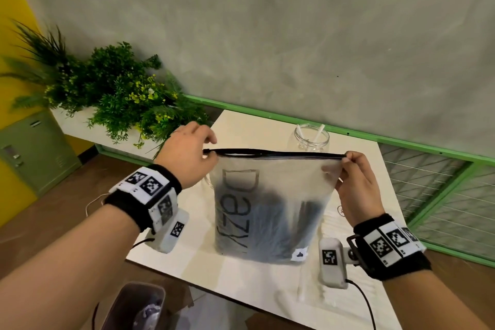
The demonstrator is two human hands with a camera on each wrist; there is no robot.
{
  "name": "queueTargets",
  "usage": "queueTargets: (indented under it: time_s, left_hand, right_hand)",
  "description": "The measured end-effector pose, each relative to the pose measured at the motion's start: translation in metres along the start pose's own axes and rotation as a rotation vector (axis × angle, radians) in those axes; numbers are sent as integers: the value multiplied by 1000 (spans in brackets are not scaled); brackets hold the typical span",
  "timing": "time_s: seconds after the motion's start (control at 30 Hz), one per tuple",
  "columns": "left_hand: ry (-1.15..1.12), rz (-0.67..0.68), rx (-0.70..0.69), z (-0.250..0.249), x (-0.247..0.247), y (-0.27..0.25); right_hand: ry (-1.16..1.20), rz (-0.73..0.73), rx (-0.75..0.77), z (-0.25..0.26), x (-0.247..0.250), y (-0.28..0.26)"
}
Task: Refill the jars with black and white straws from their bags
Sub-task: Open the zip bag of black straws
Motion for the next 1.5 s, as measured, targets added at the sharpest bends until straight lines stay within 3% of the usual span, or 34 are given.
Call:
queueTargets:
  time_s: [0.1, 0.2, 0.43, 0.5, 0.67, 0.73, 0.8, 0.87, 0.93, 1.0, 1.07, 1.13, 1.23, 1.4, 1.5]
  left_hand:
    - [127, 68, -186, -41, -11, 11]
    - [217, 168, -272, -69, -29, 23]
    - [104, -95, -408, -72, -26, 14]
    - [43, -42, -357, -70, -29, 15]
    - [39, 342, -131, -61, -45, 27]
    - [-4, 314, -79, -59, -46, 29]
    - [-47, 241, -47, -56, -46, 29]
    - [-85, 248, -61, -57, -48, 27]
    - [-57, 282, -128, -59, -51, 26]
    - [-36, 288, -173, -60, -52, 26]
    - [-44, 283, -188, -60, -52, 25]
    - [-52, 281, -178, -58, -52, 23]
    - [-52, 286, -159, -54, -54, 19]
    - [-73, 356, -114, -50, -62, 15]
    - [-87, 350, -102, -48, -64, 13]
  right_hand:
    - [-16, 42, -11, 1, -1, -4]
    - [-43, 55, -8, 2, -1, -6]
    - [-91, 72, 30, 6, 7, -7]
    - [-89, 81, 32, 6, 7, -8]
    - [-105, 105, 44, 9, 5, -14]
    - [-167, 81, 78, 11, 4, -17]
    - [-374, 20, 256, 16, 4, -22]
    - [-723, -21, 582, 25, -4, -33]
    - [-1069, 40, 869, 29, -21, -44]
    - [-1350, 117, 975, 26, -38, -48]
    - [-1613, 150, 887, 22, -47, -41]
    - [-1759, 193, 663, 20, -49, -32]
    - [-1591, 303, 433, 23, -47, -22]
    - [-1474, 473, 380, 19, -52, -29]
    - [-1559, 575, 503, 13, -54, -34]
Point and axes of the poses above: each hand's wrist, its own y-axis towards the middle knuckle, its own x-axis out of the back of the hand, z = x × y, the point moved 4 cm from there along y, towards the middle knuckle, and after that the axes turned 12 degrees about -x, right-handed, at the moved point
